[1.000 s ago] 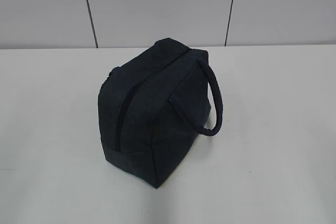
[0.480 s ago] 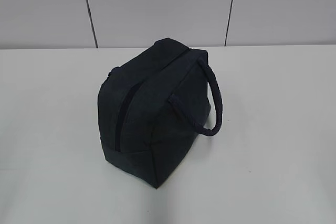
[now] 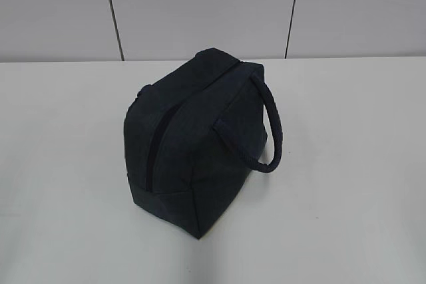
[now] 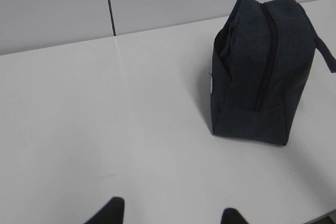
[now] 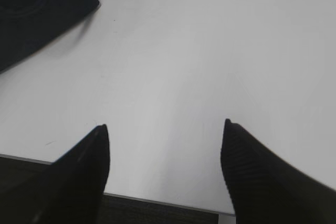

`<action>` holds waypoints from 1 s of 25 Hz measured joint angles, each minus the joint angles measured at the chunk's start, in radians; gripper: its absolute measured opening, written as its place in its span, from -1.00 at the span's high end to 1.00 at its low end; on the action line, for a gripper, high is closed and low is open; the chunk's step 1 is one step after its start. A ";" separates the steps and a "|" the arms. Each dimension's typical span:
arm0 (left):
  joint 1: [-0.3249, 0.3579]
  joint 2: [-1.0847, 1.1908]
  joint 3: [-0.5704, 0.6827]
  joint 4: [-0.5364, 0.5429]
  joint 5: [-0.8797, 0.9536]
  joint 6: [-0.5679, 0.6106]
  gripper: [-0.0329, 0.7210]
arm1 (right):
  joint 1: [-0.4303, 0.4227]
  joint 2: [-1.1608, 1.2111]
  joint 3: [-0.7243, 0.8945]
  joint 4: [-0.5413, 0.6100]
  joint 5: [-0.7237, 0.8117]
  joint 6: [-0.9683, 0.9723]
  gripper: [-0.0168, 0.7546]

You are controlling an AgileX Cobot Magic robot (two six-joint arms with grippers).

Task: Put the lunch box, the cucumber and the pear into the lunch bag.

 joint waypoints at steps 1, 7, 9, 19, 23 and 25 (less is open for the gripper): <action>0.000 0.000 0.000 0.000 0.000 0.000 0.00 | 0.000 0.000 0.000 0.000 0.000 0.000 -0.38; 0.000 0.000 0.000 0.000 0.000 0.000 0.00 | 0.000 0.000 0.000 -0.002 0.000 0.000 -0.38; 0.001 -0.001 0.000 0.001 0.000 0.000 0.00 | 0.000 0.000 0.000 -0.002 0.000 0.000 -0.38; 0.240 -0.032 0.001 0.003 -0.001 -0.001 0.00 | -0.179 -0.001 0.000 -0.004 -0.004 0.002 -0.38; 0.285 -0.032 0.001 0.003 -0.001 -0.002 0.00 | -0.189 -0.001 0.000 -0.004 -0.004 0.002 -0.38; 0.286 -0.032 0.001 0.003 -0.001 -0.002 0.00 | -0.189 -0.002 0.000 -0.004 -0.004 0.002 -0.38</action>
